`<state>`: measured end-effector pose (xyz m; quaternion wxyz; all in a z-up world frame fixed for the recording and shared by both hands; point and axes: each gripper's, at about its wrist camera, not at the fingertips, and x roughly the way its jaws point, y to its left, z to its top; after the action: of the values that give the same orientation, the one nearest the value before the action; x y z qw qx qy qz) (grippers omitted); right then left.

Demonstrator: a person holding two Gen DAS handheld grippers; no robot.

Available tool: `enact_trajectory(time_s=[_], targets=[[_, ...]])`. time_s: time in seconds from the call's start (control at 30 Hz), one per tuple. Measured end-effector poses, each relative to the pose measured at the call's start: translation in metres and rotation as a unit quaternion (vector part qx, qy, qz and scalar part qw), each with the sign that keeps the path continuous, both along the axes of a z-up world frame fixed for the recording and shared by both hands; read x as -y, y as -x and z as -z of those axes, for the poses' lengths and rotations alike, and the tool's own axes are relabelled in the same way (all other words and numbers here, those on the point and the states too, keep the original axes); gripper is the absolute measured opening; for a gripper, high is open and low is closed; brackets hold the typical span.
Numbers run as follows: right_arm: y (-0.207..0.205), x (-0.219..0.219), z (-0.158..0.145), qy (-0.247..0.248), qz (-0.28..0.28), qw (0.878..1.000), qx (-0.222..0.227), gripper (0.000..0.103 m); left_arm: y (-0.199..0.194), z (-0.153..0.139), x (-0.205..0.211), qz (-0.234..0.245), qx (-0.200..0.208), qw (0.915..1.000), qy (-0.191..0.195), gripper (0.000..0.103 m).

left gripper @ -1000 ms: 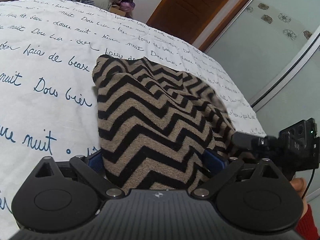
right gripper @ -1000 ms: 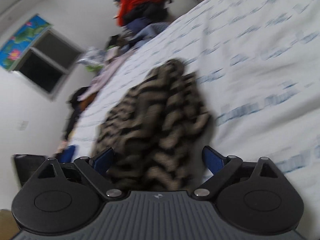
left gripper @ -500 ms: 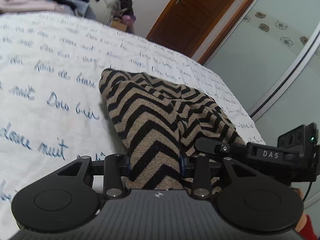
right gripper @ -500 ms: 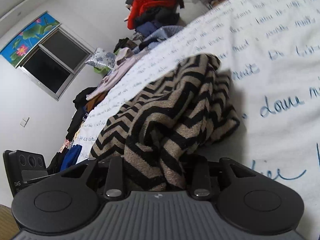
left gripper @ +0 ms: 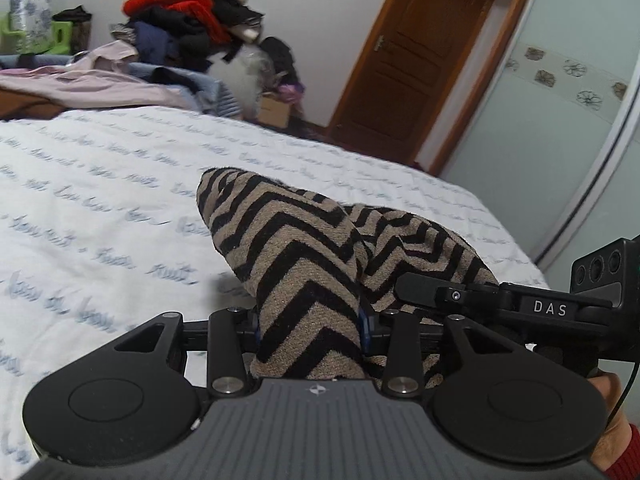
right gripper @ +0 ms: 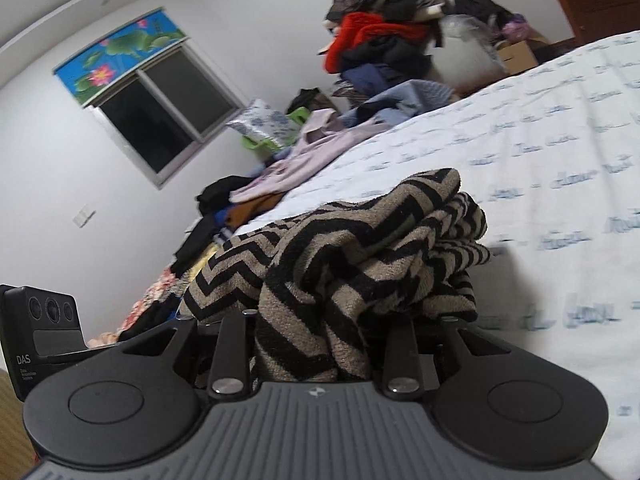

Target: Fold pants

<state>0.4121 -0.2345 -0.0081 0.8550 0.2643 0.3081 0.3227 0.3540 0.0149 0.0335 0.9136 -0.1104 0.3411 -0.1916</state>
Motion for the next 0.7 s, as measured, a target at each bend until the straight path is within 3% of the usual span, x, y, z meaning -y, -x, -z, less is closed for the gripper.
enact_trajectory(time_s=[0.2,0.23,0.33,0.4,0.5,0.63,0.7], targets=[[-0.009,-0.022,0.031,0.027,-0.011,0.995,-0.094,0.038,0.002,0.045,-0.022,-0.003,-0.107,0.9941,-0.018,0.051],[-0.007,-0.023,0.036,0.035,-0.011,0.994,-0.105,0.043,0.006,0.050,-0.029,-0.006,-0.111,0.9938,-0.006,0.055],[0.003,-0.016,0.042,0.038,-0.002,0.992,-0.118,0.074,0.019,0.052,-0.043,-0.008,-0.110,0.9938,0.017,0.064],[0.016,-0.007,0.040,0.041,-0.008,0.994,-0.106,0.076,0.030,0.050,-0.051,-0.004,-0.100,0.9948,0.015,0.072],[0.034,0.004,0.041,0.066,-0.013,0.993,-0.100,0.076,0.044,0.048,-0.053,0.008,-0.089,0.9960,0.002,0.073],[0.057,0.010,0.054,0.093,-0.020,0.991,-0.090,0.074,0.054,0.065,-0.042,0.035,-0.119,0.9920,-0.025,0.063],[0.062,0.010,0.054,0.096,-0.014,0.991,-0.088,0.074,0.058,0.067,-0.041,0.026,-0.115,0.9925,-0.031,0.060]])
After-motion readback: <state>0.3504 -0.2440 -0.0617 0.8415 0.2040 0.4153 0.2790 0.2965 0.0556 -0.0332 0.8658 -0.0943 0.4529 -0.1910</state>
